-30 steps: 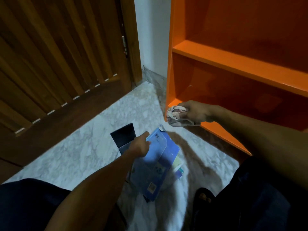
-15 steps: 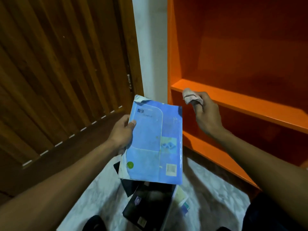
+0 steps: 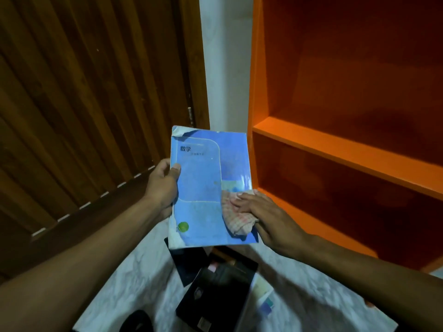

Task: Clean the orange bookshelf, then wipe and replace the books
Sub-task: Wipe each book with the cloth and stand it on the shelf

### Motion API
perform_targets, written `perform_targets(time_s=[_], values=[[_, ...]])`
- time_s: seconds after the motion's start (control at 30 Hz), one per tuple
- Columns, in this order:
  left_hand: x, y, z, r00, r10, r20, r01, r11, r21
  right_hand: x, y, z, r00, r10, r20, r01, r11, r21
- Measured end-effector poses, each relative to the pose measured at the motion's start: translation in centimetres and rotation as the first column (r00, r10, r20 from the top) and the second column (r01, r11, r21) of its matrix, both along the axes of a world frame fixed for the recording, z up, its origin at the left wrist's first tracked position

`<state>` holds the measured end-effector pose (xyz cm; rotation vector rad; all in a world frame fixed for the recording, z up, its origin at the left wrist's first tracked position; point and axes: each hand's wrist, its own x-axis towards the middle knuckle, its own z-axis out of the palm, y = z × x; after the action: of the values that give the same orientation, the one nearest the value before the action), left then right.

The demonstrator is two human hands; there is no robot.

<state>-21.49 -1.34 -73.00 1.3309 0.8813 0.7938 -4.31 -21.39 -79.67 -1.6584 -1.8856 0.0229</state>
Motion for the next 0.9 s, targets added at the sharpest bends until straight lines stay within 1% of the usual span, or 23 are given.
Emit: perform_targets(time_s=[0.1,0.17,0.23,0.27,0.3,0.37,0.4,0.47,0.53,0.57,0.63,0.67,0.73,0.83,0.9], values=[[-0.3,0.5,-0.4,0.998,0.057,-0.006,-0.057,0.998,-0.025,-1.1,-1.2,-0.8,0.990,0.123,0.063,-0.119,0.991,-0.055],[-0.4,0.6,-0.4,0.997,0.078,-0.016,-0.078,0.997,-0.013,-1.7,-1.6,-1.4,0.974,0.215,0.072,-0.205,0.972,-0.118],[-0.6,0.6,-0.6,0.997,0.061,-0.036,-0.060,0.998,0.025,-2.1,-1.5,-1.8,0.975,0.221,0.022,-0.214,0.961,-0.174],[-0.7,0.6,-0.6,0.998,0.042,-0.057,-0.039,0.998,0.051,-2.2,-1.4,-1.6,0.981,0.190,-0.032,-0.192,0.965,-0.179],[-0.9,0.6,-0.7,0.996,0.023,-0.086,-0.016,0.997,0.076,-2.1,-1.1,-1.1,0.985,0.151,-0.089,-0.163,0.976,-0.148],[-1.1,0.3,-0.7,0.989,-0.021,-0.147,0.040,0.991,0.124,-1.9,-0.3,0.5,0.977,0.021,-0.213,-0.024,1.000,-0.011],[-1.1,0.1,-0.8,0.984,-0.047,-0.169,0.072,0.987,0.143,-1.8,0.2,1.5,0.959,-0.055,-0.279,0.076,0.995,0.063],[-0.9,-0.7,-0.6,0.978,-0.110,-0.179,0.137,0.979,0.148,-0.9,1.6,3.8,0.887,-0.187,-0.421,0.284,0.942,0.180],[-0.2,-1.9,-0.5,0.977,-0.157,-0.147,0.178,0.973,0.144,0.3,3.3,5.5,0.796,-0.277,-0.538,0.445,0.870,0.211],[0.4,-2.6,-0.5,0.978,-0.173,-0.115,0.188,0.973,0.134,0.7,4.2,5.9,0.768,-0.332,-0.548,0.503,0.842,0.195],[1.8,-4.2,-0.5,0.981,-0.194,-0.024,0.195,0.978,0.072,0.8,5.6,5.8,0.756,-0.417,-0.504,0.557,0.815,0.161],[2.5,-4.9,-0.3,0.979,-0.201,0.025,0.200,0.979,0.025,0.5,6.3,5.3,0.768,-0.431,-0.474,0.553,0.819,0.151],[3.4,-5.6,0.1,0.976,-0.192,0.103,0.198,0.979,-0.052,-1.3,6.9,4.2,0.819,-0.396,-0.416,0.488,0.861,0.141],[3.7,-4.6,0.8,0.976,-0.134,0.174,0.156,0.981,-0.118,-3.8,6.9,2.6,0.913,-0.228,-0.339,0.286,0.949,0.132],[3.3,-3.4,1.1,0.978,-0.095,0.188,0.128,0.977,-0.169,-4.3,6.4,1.5,0.936,-0.128,-0.327,0.170,0.980,0.106]])
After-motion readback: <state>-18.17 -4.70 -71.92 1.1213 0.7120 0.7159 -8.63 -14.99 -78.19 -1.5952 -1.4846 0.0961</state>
